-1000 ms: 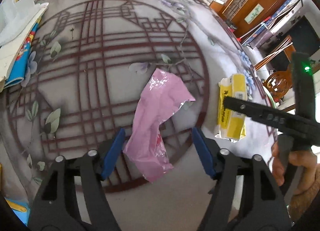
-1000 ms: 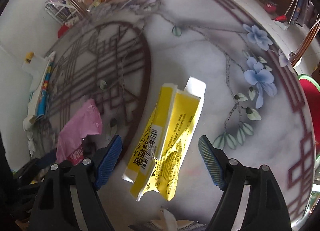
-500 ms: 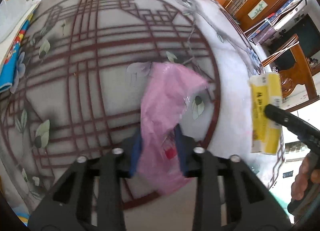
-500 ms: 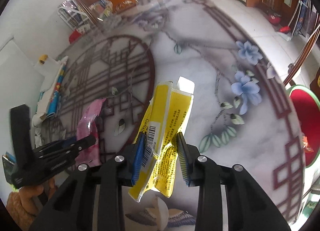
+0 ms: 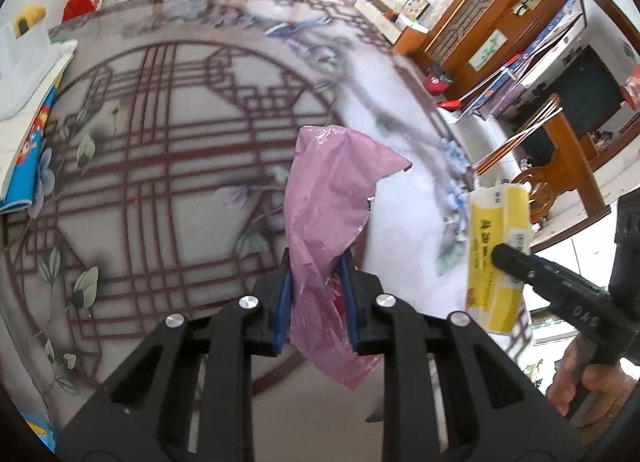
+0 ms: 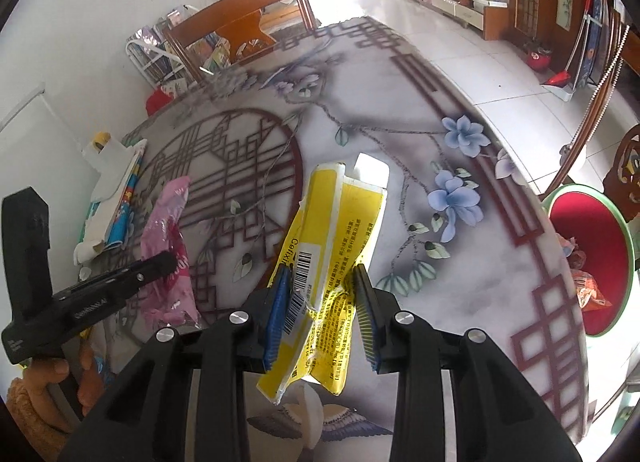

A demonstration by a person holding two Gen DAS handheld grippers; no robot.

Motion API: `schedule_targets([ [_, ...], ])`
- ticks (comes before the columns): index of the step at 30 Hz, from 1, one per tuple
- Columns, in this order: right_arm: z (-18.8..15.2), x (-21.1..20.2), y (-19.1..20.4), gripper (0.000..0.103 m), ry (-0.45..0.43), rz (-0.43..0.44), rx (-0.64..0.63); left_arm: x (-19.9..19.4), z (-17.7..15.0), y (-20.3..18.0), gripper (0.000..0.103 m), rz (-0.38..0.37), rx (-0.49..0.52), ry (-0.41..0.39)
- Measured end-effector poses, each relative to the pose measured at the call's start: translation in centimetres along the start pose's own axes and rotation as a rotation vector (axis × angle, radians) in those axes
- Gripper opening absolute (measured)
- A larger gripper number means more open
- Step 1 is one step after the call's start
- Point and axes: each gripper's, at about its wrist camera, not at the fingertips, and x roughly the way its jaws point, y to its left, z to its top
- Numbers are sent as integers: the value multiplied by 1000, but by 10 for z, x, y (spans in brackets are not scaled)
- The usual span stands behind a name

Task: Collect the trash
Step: 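Lift the pink bag and yellow carton and carry both to the red bin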

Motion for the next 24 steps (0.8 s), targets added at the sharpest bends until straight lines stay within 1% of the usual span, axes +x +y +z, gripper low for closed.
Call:
schedule_targets([
  [4,-2,-7,-5,31,-17,-10,3,-5,3,-14,22,-22,18,-15],
  [7,-5,-9,-8,31,-27,-33,-8,-5,3,-23,22,-23,34,-16],
  [24,-16,-24,-37,31,-47,-64,36,-4,1,-63,22,-64,82,-25],
])
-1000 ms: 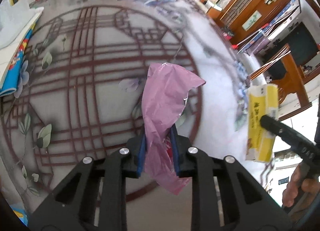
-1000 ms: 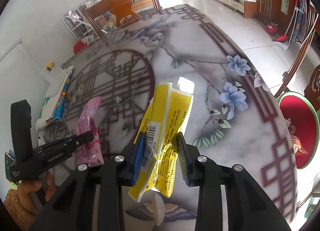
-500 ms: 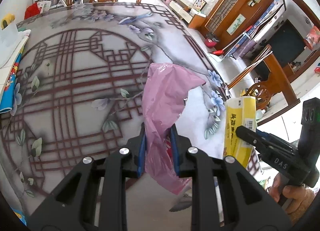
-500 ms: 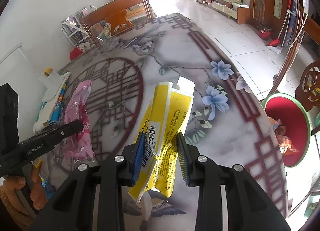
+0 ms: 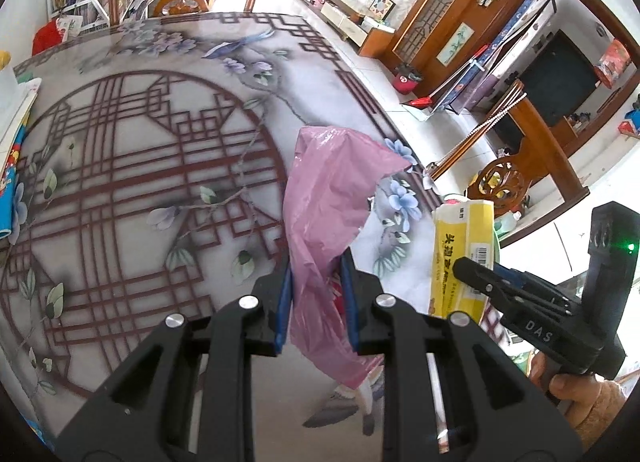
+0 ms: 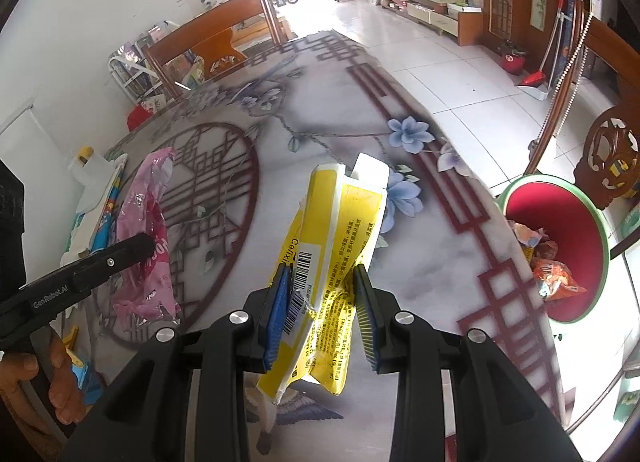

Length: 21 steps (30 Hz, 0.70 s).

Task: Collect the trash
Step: 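Lift the pink bag and yellow carton and carry both to the red bin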

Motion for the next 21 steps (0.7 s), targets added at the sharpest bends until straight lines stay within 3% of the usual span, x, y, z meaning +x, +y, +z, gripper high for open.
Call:
schedule_targets([
  [21,1,-36,-72,31,-67,-51,98,19,11,-71,22,-54,86,6],
])
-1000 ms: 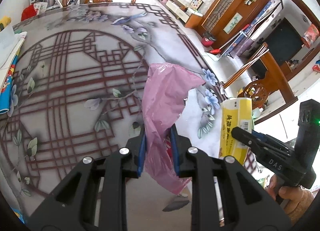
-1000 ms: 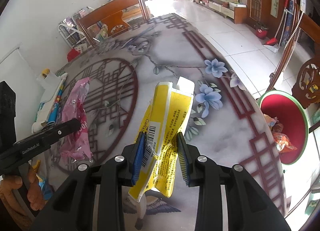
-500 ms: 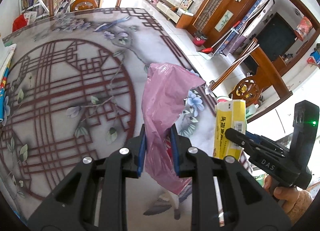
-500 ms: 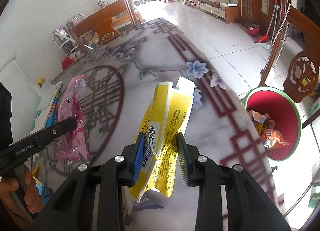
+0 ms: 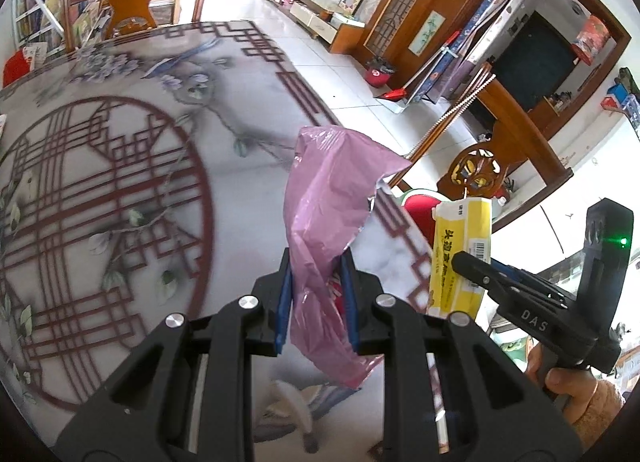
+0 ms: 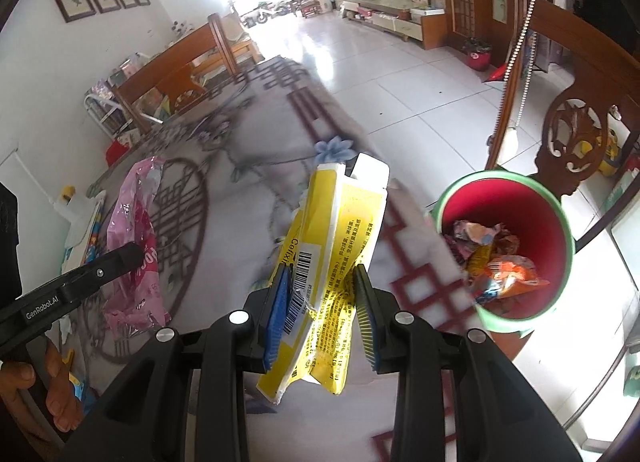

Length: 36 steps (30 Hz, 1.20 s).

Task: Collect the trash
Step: 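Lift the pink bag and yellow carton and carry both to the red bin, then open both tools over the red bin to drop the bag and carton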

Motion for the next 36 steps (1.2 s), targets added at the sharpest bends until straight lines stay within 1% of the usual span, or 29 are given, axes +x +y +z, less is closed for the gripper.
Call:
schedule_targets([
  [9,8,-11,-47,31,-22,-22,62,25,12,-40,22,-25,42,21],
  [16,18,-20,-92,31,-42,-55,112,54,27,-80,22,-65,78,40],
  [19,25,-23,-115,31,-55,-81,131,74,35,-104,22,-95,98,60],
  [23,33,-25,-149,31,-59,-121,162,103,45,-134,22,-161,107,106],
  [30,39,-22,-196,32,-45,-165,194,151,46,-187,23,-180,187,164],
  [32,40,-19,-205,33,-36,-171,205,160,45,-198,28,-172,219,177],
  [33,41,-18,-208,33,-36,-169,209,163,45,-203,41,-169,229,177],
  [34,42,-16,-212,34,-34,-168,212,163,45,-205,61,-163,234,164],
  [35,43,-15,-214,38,-35,-169,212,162,45,-205,68,-162,233,149],
  [36,43,-14,-215,49,-39,-174,209,160,46,-205,77,-159,231,132],
])
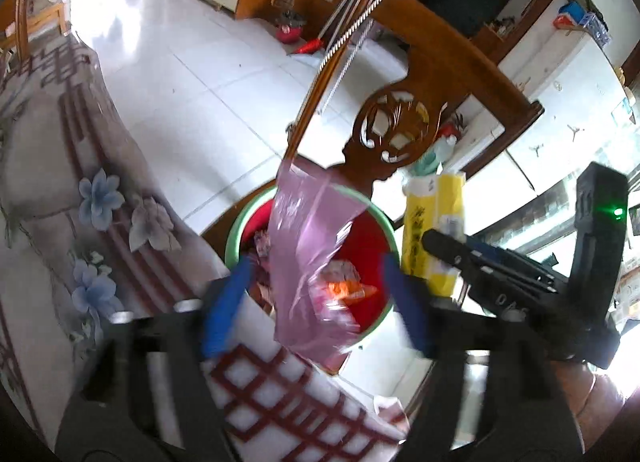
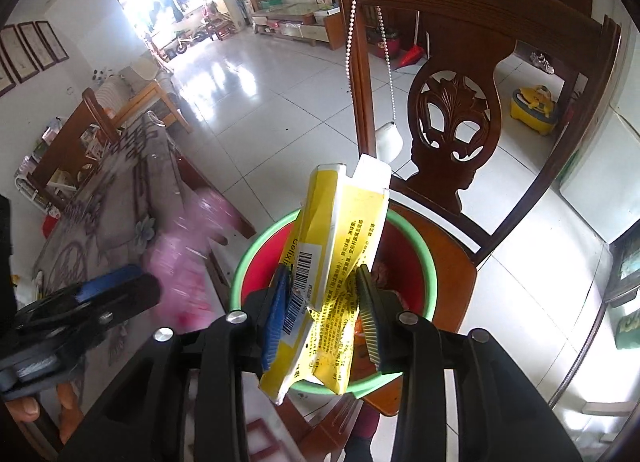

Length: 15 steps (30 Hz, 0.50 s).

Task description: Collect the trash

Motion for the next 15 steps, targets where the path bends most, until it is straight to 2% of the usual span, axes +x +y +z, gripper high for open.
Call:
schedule_targets([
  [1,1,0,0,54,-8,-2,-3,-3,0,1,85,8,-2,-15],
  [3,3,-2,0,62,-37,-11,-10,-11,2,4,94,31,-10,-46],
  [5,5,-5,2,68,-53,-6,-8,-26,2,10,97,49,-18,-90],
  [8,6,-18,11,71,-107,11,-4,-50,2,18,97,42,-22,-145],
  [10,6,-29,23,79,-152,12,-28,-67,2,23,97,57,-27,-189],
  [14,-1,-63,58,96,-306,10,-93,-111,1,34,98,111,-40,-307],
  [15,-4,-71,67,96,-345,9,-103,-121,0,37,98,112,-40,-327],
])
